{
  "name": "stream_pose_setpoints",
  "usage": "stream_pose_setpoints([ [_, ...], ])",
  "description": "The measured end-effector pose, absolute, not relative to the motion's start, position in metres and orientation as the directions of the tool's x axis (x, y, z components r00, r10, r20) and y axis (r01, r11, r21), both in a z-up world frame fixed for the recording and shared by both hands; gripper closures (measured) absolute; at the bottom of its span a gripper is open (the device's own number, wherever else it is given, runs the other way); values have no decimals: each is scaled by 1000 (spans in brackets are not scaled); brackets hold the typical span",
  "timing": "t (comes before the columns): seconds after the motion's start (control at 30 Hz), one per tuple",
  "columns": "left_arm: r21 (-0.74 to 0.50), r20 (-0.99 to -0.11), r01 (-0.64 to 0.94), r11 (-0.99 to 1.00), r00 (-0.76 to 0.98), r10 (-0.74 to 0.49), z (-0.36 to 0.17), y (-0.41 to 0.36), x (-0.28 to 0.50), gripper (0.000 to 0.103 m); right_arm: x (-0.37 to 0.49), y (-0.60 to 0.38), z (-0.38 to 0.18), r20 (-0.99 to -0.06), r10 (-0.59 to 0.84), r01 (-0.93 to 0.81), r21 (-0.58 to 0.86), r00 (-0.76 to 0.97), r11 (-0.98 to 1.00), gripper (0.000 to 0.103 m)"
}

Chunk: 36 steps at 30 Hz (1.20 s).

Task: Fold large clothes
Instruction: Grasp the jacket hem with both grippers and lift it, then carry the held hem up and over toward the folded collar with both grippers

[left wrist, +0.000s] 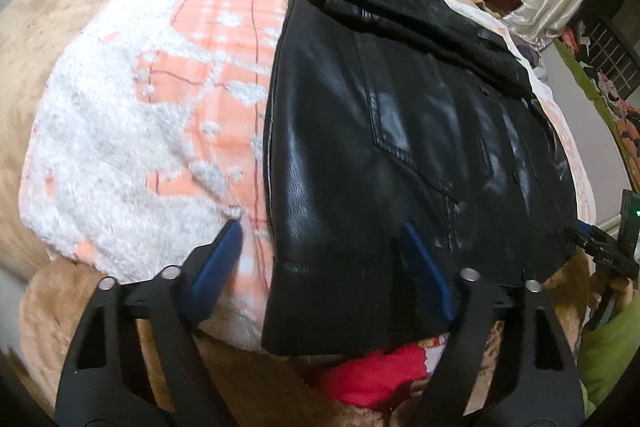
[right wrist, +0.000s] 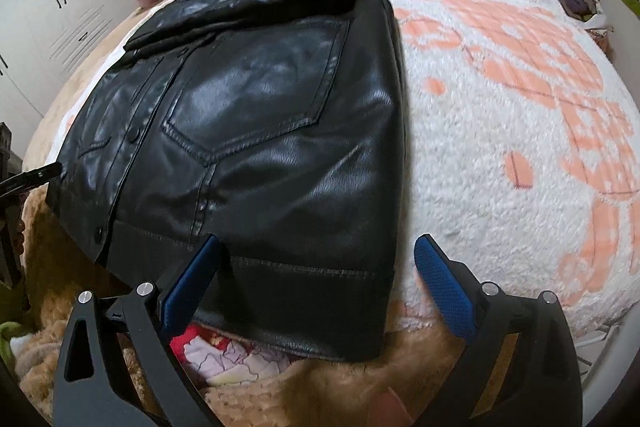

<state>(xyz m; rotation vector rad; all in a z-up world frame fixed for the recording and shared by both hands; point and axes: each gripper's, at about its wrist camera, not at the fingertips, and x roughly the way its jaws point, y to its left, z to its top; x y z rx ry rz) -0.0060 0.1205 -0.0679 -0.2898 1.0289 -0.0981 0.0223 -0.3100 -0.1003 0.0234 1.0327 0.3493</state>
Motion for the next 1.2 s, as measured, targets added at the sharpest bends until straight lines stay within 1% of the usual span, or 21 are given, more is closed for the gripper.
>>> stream_pose_setpoints([
  [0.07, -333, -822, -51, 942, 504, -263, -70, 122, -8, 57, 21, -311, -102, -834, 323, -283, 211, 447, 936, 22],
  [0.1, -352, -819, -54, 934, 500, -280, -71, 121, -9, 57, 20, -310, -103, -834, 333, -288, 220, 441, 932, 24],
  [0.13, -342, -822, -54, 938, 501, -271, -72, 120, -10, 57, 19, -311, -103, -833, 337, -292, 223, 438, 930, 24],
  [0.2, -345, -828, -61, 937, 490, -273, -76, 121, -9, 50, 20, -312, -105, -830, 353, -289, 243, 432, 926, 25],
  [0.23, -374, -824, -62, 925, 480, -301, -80, 122, -9, 44, 20, -314, -106, -827, 361, -288, 253, 431, 923, 25],
  [0.27, -382, -820, -58, 922, 481, -309, -81, 121, -8, 42, 20, -314, -107, -824, 368, -288, 261, 431, 921, 25],
  [0.33, -365, -823, -48, 930, 484, -298, -83, 118, -7, 42, 19, -317, -108, -815, 384, -296, 274, 434, 915, 27],
  [0.37, -367, -822, -50, 929, 486, -298, -84, 118, -7, 43, 18, -318, -108, -810, 392, -297, 281, 436, 912, 33],
  [0.4, -372, -818, -56, 927, 491, -298, -85, 119, -7, 46, 17, -320, -108, -806, 396, -295, 287, 440, 911, 37],
  [0.43, -369, -818, -61, 927, 495, -293, -85, 120, -7, 57, 16, -323, -107, -800, 402, -296, 292, 446, 910, 54],
  [0.47, -369, -816, -64, 927, 500, -290, -84, 121, -8, 68, 14, -326, -105, -782, 430, -299, 322, 451, 898, 75],
  [0.5, -388, -807, -55, 920, 503, -310, -82, 124, -9, 75, 13, -330, -103, -763, 460, -298, 356, 454, 886, 82],
  [0.53, -407, -797, -45, 912, 505, -331, -81, 125, -9, 84, 10, -331, -101, -752, 470, -296, 369, 462, 881, 83],
  [0.57, -438, -780, -29, 898, 509, -364, -78, 127, -11, 88, 7, -330, -97, -746, 469, -300, 365, 472, 881, 86],
  [0.67, -456, -759, -9, 890, 526, -383, -67, 128, -18, 97, -3, -327, -83, -722, 487, -322, 369, 491, 872, 88],
  [0.73, -466, -742, 10, 885, 541, -397, -55, 130, -25, 98, -12, -326, -69, -702, 511, -358, 370, 497, 857, 89],
  [0.83, -486, -702, 47, 873, 574, -421, -32, 135, -40, 98, -26, -334, -46, -652, 565, -395, 407, 506, 823, 89],
  [0.9, -504, -670, 60, 861, 601, -435, -18, 139, -46, 98, -32, -342, -29, -603, 602, -415, 436, 524, 799, 89],
  [0.97, -496, -637, 85, 864, 641, -428, 5, 142, -47, 98, -30, -349, -12, -554, 626, -420, 464, 549, 780, 89],
  [1.07, -503, -593, 105, 858, 681, -431, 29, 145, -34, 98, -18, -354, 9, -493, 649, -425, 497, 579, 756, 89],
  [1.2, -490, -547, 141, 860, 718, -430, 53, 140, -11, 98, 5, -353, 33, -445, 654, -413, 526, 611, 743, 89],
])
